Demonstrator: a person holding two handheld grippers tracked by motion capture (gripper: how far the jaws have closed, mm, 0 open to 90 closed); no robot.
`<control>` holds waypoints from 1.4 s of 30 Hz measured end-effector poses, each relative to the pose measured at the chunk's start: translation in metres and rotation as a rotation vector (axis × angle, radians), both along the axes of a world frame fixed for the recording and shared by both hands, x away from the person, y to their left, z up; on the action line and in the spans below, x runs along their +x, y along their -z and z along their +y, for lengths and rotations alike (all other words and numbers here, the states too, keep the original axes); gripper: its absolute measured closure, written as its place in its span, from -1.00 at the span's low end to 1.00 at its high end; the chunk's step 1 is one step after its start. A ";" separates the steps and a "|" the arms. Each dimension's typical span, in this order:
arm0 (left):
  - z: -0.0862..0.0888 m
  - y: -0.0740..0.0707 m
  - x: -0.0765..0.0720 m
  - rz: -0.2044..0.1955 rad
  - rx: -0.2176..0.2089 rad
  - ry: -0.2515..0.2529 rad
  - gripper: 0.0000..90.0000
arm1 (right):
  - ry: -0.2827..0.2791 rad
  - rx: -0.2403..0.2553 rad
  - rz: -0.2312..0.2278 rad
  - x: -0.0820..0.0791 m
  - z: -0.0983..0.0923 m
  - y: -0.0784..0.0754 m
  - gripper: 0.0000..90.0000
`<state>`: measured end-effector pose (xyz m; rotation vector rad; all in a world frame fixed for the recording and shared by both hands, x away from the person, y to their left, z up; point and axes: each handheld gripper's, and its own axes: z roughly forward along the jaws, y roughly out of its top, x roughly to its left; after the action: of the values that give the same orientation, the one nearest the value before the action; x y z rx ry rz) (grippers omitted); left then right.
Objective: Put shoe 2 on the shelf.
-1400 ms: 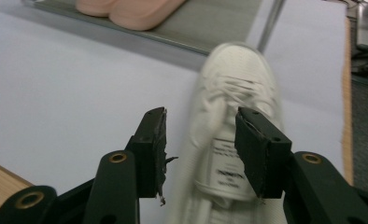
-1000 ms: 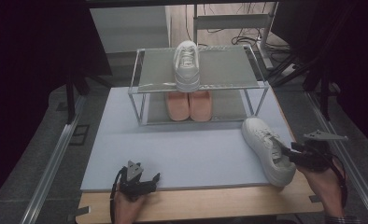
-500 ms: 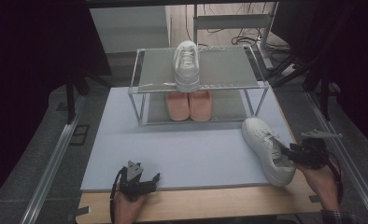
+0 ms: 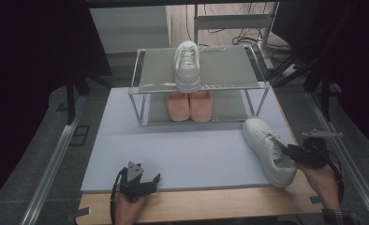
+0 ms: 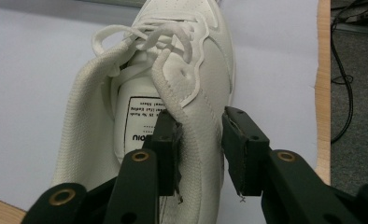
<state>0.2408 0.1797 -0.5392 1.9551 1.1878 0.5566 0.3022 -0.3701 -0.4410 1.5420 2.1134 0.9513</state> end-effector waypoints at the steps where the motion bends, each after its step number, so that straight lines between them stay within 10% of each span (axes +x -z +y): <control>1: 0.000 0.000 0.000 0.000 0.000 0.000 -0.71 | -0.001 0.001 0.002 0.000 0.000 0.000 0.53; 21: 0.000 0.000 0.000 0.000 0.000 0.000 -0.71 | -0.095 0.010 -0.005 -0.002 0.017 -0.001 0.86; 42: 0.000 0.000 0.000 0.000 0.000 0.000 -0.71 | -0.291 0.030 0.008 0.008 0.095 0.001 0.86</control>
<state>0.2408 0.1798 -0.5391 1.9556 1.1877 0.5565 0.3101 -0.2755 -0.4416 1.2736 2.3832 1.0768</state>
